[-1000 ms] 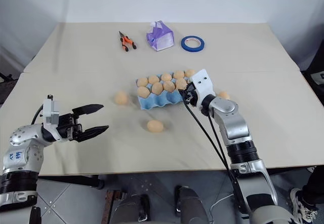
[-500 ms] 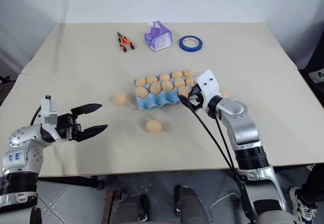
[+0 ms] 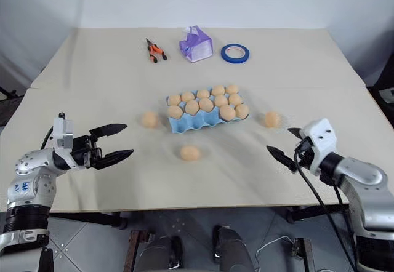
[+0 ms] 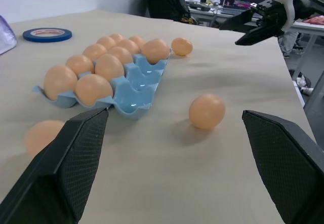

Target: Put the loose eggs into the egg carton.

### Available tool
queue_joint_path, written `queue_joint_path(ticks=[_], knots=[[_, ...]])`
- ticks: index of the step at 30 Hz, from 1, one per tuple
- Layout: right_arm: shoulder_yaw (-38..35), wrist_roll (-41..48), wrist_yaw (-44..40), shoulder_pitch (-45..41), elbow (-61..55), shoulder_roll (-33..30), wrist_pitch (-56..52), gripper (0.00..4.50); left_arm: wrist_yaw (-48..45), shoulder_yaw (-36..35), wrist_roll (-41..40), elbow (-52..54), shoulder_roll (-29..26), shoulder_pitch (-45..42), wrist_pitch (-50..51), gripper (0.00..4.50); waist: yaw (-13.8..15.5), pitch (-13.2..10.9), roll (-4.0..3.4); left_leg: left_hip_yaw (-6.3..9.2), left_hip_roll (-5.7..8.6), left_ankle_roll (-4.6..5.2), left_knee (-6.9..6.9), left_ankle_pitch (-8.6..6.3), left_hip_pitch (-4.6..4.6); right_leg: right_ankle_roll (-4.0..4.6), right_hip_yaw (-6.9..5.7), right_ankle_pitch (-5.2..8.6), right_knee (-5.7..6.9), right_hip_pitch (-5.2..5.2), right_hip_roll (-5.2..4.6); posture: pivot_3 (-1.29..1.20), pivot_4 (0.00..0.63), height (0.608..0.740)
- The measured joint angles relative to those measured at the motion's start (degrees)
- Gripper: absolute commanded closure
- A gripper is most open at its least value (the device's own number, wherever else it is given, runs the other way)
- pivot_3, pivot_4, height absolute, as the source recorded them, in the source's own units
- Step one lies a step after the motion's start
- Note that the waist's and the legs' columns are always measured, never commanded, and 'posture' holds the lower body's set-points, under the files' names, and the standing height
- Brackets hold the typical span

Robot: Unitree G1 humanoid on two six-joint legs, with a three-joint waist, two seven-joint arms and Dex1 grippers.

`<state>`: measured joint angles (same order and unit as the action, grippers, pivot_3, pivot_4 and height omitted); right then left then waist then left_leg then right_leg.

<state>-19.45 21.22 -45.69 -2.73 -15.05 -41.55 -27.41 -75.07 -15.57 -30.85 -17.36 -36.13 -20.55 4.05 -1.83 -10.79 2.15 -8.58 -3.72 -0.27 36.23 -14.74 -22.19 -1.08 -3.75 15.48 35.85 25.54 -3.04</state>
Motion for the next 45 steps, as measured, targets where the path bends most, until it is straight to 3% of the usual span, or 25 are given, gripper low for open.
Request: queue_joint_path(ticks=[9, 13, 23, 31, 34, 40, 42, 45], knots=[[-3.4, 0.8, 0.3, 1.8, 0.1, -0.9, 1.1, 0.01, -0.1, 0.0, 0.0, -1.4, 0.0, -0.2, -0.4, 0.00, 0.1, 0.0, 0.00, -0.01, 0.00, -0.11, 0.02, 0.01, 0.01, 0.00, 0.10, 0.00, -0.05, -0.02, 0.05, 0.00, 0.150, 0.740], [-1.7, 0.0, 4.8, -5.6, 3.7, 1.4, 1.1, 0.01, -0.1, 0.0, 0.0, -1.6, -0.1, -1.1, -0.6, 0.00, 0.0, 0.0, 0.01, -0.02, -0.03, -0.13, 0.04, 0.02, 0.02, 0.03, 0.11, -0.02, -0.06, -0.03, 0.08, 0.00, 0.150, 0.740], [9.4, -8.5, 15.6, -25.5, 28.0, 12.0, 6.8, 0.01, 0.2, 0.3, 0.0, -1.6, 0.0, -1.6, -1.0, 0.00, -0.1, 0.0, -0.03, -0.02, -0.04, 0.00, -0.04, 0.09, -0.01, 0.06, 0.12, -0.04, 0.08, 0.05, 0.09, 0.00, 0.150, 0.740], [12.4, -13.5, 17.4, -30.2, 40.3, 12.9, 15.1, 0.01, 0.9, -1.0, 0.0, -1.3, -0.3, 0.3, -1.1, 0.00, -0.1, 0.0, -0.04, -0.05, -0.05, -0.02, -0.03, 0.06, -0.01, 0.03, 0.13, -0.02, 0.06, 0.05, 0.07, 0.00, 0.150, 0.740], [12.7, -14.4, 17.5, -30.7, 43.9, 12.9, 17.0, 0.59, 1.2, -1.4, 0.0, -1.2, -0.3, 1.2, -1.1, 0.00, -0.2, 0.0, -0.04, -0.05, -0.05, -0.02, -0.03, 0.07, 0.00, 0.03, 0.13, -0.02, 0.09, 0.05, 0.07, 0.00, 0.150, 0.740], [12.9, -14.7, 17.5, -30.9, 45.1, 13.2, 19.0, 2.72, 1.7, -1.4, 0.0, -0.6, -0.3, 1.3, -1.2, 0.00, -0.6, 0.0, -0.06, -0.05, -0.06, -0.03, -0.03, 0.09, 0.02, 0.04, 0.15, -0.02, 0.14, 0.04, 0.07, 0.00, 0.150, 0.740], [12.9, -14.7, 17.4, -30.9, 45.1, 13.2, 19.3, 3.01, 1.8, -1.4, 0.0, -0.4, -0.2, 1.4, -1.3, 0.00, -0.8, 0.0, -0.06, -0.04, -0.05, -0.04, -0.03, 0.09, 0.02, 0.03, 0.14, -0.02, 0.14, 0.05, 0.06, 0.00, 0.150, 0.740], [12.9, -14.7, 17.4, -30.9, 44.8, 13.2, 19.6, 3.09, 2.0, -1.4, -0.1, 0.7, -0.1, 1.9, -1.4, 0.00, -1.2, 0.0, -0.06, -0.04, -0.06, -0.05, -0.04, 0.09, 0.01, 0.04, 0.14, -0.02, 0.14, 0.05, 0.06, 0.00, 0.150, 0.740]])
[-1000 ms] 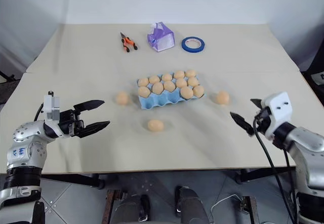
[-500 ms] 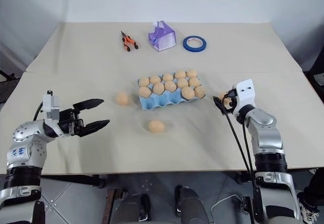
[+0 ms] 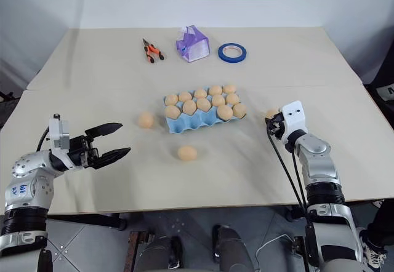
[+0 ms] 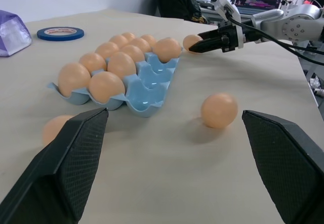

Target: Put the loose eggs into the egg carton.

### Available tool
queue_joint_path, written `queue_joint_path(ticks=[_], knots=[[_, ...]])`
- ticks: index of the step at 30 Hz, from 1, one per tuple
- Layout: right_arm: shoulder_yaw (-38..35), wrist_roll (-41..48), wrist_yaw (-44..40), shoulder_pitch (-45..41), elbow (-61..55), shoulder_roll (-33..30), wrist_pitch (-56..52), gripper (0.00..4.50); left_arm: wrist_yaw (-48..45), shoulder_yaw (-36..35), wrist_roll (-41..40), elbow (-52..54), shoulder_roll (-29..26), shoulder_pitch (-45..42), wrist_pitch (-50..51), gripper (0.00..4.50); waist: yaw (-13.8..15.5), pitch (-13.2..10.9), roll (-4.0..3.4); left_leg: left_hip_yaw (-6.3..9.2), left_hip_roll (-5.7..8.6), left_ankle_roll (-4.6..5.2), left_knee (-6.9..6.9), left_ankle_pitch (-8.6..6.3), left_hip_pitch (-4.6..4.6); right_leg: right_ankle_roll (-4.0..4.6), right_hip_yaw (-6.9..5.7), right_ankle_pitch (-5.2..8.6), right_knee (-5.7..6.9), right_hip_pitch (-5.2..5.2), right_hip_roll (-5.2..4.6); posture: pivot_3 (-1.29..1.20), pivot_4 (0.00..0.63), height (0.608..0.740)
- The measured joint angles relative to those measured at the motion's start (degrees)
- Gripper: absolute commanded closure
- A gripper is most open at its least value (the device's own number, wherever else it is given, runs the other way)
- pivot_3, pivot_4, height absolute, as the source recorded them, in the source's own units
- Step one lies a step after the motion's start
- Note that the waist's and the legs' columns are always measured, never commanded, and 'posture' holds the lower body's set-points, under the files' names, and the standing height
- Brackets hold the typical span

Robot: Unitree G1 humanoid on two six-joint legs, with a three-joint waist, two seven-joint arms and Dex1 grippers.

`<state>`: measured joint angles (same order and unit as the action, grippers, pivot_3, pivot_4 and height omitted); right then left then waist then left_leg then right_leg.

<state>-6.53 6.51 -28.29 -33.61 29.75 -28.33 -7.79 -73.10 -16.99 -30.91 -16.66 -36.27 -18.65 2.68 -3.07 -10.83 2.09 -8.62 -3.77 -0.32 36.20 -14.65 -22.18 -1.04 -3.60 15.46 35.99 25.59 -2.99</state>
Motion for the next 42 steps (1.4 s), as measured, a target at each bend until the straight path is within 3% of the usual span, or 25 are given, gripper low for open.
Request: queue_joint_path(ticks=[7, 13, 18, 28, 37, 42], knots=[[-0.1, 2.8, -0.8, -2.5, -11.5, 0.6, -7.9, 3.11, 0.2, 0.0, -0.1, 0.3, 0.0, 0.0, -0.1, 0.00, -0.4, 0.0, -0.04, 0.00, -0.03, -0.05, 0.00, 0.03, 0.05, 0.01, 0.04, 0.00, 0.09, 0.01, 0.02, 0.00, 0.150, 0.740], [4.7, 5.7, -0.8, -6.0, -24.9, 7.1, -18.8, 3.11, 0.5, 0.0, -0.2, 0.3, 0.1, 0.0, -0.1, 0.00, -0.2, 0.0, -0.04, 0.07, -0.13, -0.10, -0.03, 0.02, 0.04, 0.06, 0.03, 0.00, 0.07, 0.01, 0.10, 0.00, 0.150, 0.740], [11.7, 4.3, 0.5, -9.1, -24.3, 14.1, -21.5, 3.11, 1.0, 0.0, -0.2, 0.4, 0.2, 0.0, -0.1, 0.00, -0.2, 0.0, -0.04, 0.02, -0.08, -0.04, -0.02, 0.00, -0.04, 0.07, 0.01, 0.00, 0.07, 0.09, 0.02, 0.00, 0.150, 0.740], [16.2, 0.4, -0.1, -10.3, -19.4, 15.3, -20.1, 3.11, 2.3, -1.3, -1.3, 3.0, 0.0, 2.6, 0.4, 0.00, -0.2, 0.0, -0.02, 0.02, -0.03, 0.06, -0.03, -0.06, -0.12, 0.06, -0.06, 0.00, 0.00, 0.11, -0.09, 0.00, 0.150, 0.740], [16.2, 0.3, -2.0, -8.0, -20.9, 13.7, -21.5, 0.03, 2.9, -2.8, -1.7, 4.6, -0.2, 4.2, 0.5, 0.00, -0.3, 0.0, -0.02, 0.03, -0.03, 0.05, -0.03, -0.05, -0.09, 0.06, -0.07, 0.00, 0.01, 0.10, -0.09, 0.00, 0.150, 0.740], [16.2, 0.6, -3.7, -8.0, -23.7, 12.7, -22.7, 0.03, 3.2, -2.8, -1.7, 4.7, -0.2, 4.2, 0.5, 0.00, -0.3, 0.0, -0.02, 0.04, -0.03, 0.04, -0.04, -0.06, -0.10, 0.06, -0.08, 0.00, -0.01, 0.11, -0.09, 0.00, 0.150, 0.740]])
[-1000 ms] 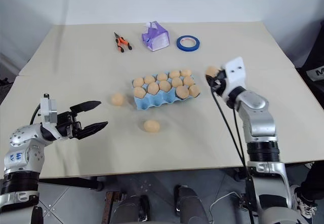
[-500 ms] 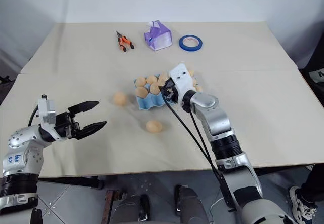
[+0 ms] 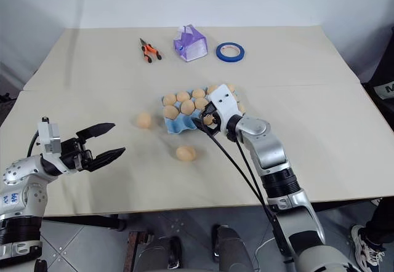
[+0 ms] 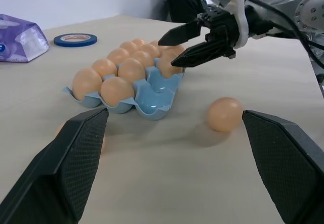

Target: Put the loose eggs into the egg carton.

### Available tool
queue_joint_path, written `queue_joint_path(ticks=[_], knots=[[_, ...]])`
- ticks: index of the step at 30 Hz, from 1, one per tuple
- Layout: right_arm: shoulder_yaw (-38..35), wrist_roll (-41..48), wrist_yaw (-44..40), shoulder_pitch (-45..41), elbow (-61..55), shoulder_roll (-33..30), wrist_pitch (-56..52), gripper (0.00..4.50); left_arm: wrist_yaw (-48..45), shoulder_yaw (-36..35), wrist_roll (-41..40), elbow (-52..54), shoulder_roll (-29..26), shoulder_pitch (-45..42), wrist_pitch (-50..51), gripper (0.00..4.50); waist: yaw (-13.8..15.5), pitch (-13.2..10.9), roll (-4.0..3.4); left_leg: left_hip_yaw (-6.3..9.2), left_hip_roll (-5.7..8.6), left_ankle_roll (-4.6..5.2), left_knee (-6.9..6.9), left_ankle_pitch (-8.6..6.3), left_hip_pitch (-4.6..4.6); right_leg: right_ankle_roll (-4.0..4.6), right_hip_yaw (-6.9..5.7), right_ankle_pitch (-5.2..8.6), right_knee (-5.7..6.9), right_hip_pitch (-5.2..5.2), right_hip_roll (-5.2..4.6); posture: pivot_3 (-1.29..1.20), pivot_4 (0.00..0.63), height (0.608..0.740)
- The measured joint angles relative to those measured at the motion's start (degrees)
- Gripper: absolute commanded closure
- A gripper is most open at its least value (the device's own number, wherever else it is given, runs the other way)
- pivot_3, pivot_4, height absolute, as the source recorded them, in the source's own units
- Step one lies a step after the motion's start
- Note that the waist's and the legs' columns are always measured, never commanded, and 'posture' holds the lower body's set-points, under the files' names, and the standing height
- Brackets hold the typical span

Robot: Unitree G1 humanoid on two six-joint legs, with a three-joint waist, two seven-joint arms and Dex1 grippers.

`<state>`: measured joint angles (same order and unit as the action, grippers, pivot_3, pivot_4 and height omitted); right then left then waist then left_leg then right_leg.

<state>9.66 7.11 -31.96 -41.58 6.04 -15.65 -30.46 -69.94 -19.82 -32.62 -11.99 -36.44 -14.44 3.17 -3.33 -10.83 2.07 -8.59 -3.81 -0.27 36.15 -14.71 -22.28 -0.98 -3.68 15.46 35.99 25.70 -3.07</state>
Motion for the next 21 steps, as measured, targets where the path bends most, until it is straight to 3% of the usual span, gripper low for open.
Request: queue_joint_path(ticks=[9, 16, 21], knots=[[-5.1, 5.8, -7.3, 4.2, -10.6, -8.7, -2.2, 0.03, 1.4, 0.1, 0.0, 0.6, 0.5, 0.2, 0.0, 0.00, 0.3, 0.0, 0.01, 0.02, 0.01, 0.02, -0.07, -0.03, -0.01, -0.01, -0.03, 0.00, -0.11, -0.02, 0.00, 0.00, 0.150, 0.740], [-11.6, 11.5, -20.6, 17.6, -14.0, -20.1, 5.9, 0.03, 3.4, -0.3, -0.5, 2.9, 1.2, 2.0, -0.1, 0.00, 0.8, 0.0, 0.02, -0.03, 0.03, 0.09, -0.04, -0.12, 0.05, -0.08, -0.03, 0.03, -0.19, -0.08, 0.04, 0.00, 0.150, 0.740], [-17.8, 18.2, -31.0, 27.4, -14.0, -24.3, 10.7, 0.03, 6.3, -2.8, -0.5, 3.1, 1.2, 5.2, -1.1, 0.00, 0.9, 0.0, 0.02, -0.01, -0.05, 0.05, -0.02, -0.13, 0.09, -0.08, 0.00, 0.04, -0.21, -0.11, 0.18, 0.00, 0.150, 0.740]])
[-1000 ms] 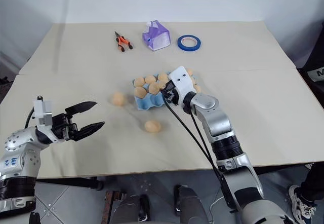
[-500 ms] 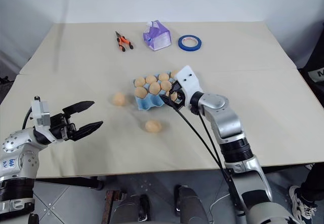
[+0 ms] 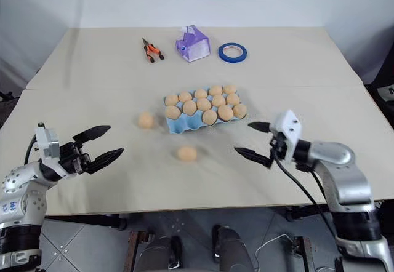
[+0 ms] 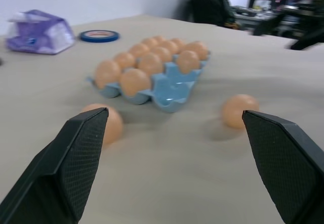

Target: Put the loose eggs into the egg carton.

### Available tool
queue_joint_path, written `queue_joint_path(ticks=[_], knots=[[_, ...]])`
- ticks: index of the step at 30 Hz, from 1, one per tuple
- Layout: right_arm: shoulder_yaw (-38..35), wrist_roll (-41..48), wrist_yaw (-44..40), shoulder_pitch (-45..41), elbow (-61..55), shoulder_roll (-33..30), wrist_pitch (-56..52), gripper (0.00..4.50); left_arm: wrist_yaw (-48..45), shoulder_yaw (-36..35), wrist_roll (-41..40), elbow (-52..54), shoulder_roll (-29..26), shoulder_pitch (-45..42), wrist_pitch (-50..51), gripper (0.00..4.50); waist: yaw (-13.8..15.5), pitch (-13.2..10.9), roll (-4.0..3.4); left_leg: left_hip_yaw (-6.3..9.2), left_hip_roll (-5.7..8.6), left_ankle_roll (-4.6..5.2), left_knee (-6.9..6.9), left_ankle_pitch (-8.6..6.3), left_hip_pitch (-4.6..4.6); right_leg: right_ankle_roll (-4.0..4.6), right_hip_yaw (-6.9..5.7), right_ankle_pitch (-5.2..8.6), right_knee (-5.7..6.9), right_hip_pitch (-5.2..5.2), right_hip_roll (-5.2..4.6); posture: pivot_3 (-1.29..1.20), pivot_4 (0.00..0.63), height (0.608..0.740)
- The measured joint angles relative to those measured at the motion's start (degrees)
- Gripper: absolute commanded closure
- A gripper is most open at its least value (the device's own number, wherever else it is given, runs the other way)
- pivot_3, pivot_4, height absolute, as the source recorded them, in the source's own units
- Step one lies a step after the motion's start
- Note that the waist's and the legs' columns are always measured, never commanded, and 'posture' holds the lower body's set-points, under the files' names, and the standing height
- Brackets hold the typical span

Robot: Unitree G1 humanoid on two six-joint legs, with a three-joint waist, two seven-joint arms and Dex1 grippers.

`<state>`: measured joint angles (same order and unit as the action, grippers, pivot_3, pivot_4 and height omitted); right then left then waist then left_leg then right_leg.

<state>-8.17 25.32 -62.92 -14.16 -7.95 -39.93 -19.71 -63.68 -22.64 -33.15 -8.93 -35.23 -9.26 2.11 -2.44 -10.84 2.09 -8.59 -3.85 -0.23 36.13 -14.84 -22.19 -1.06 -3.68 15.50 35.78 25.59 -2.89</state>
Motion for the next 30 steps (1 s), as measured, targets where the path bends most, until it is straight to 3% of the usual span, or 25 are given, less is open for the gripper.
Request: queue_joint_path(ticks=[7, 13, 22, 30], knots=[[-4.9, 3.0, -4.5, 6.3, 1.5, -2.7, 2.3, 0.03, 3.1, -6.7, -0.2, 3.8, -0.1, 10.4, -1.6, 0.00, -0.1, 0.0, 0.00, -0.02, -0.01, -0.27, 0.00, -0.16, 0.04, 0.02, 0.06, 0.00, -0.12, -0.04, 0.00, 0.00, 0.150, 0.740], [-5.4, 3.6, -4.4, 5.6, 1.7, -2.7, 2.3, 0.03, 4.1, -7.1, -0.3, 10.9, 0.3, 15.9, -1.1, 0.00, 0.9, 0.0, 0.00, 0.00, 0.00, -0.28, 0.04, -0.16, 0.01, 0.10, 0.08, 0.05, -0.28, -0.06, 0.01, 0.00, 0.150, 0.740], [-4.1, 2.4, -3.2, 2.3, 3.5, -2.6, 2.3, 0.03, 11.7, 8.8, 4.4, 22.1, 6.1, 15.4, 3.2, 0.00, 1.0, 0.0, -0.01, 0.00, 0.02, -0.08, 0.02, -0.17, -0.02, -0.03, 0.17, -0.03, -0.31, -0.10, 0.08, 0.00, 0.150, 0.740], [-3.4, 2.3, -0.5, 3.6, 2.2, -2.2, 2.3, 0.03, 19.2, 19.0, 10.3, 22.8, 11.7, 5.9, 4.2, 0.00, 0.8, 0.0, -0.02, 0.00, 0.01, 0.04, 0.08, -0.09, 0.02, -0.07, 0.31, -0.05, -0.19, -0.10, 0.22, 0.00, 0.150, 0.740]])
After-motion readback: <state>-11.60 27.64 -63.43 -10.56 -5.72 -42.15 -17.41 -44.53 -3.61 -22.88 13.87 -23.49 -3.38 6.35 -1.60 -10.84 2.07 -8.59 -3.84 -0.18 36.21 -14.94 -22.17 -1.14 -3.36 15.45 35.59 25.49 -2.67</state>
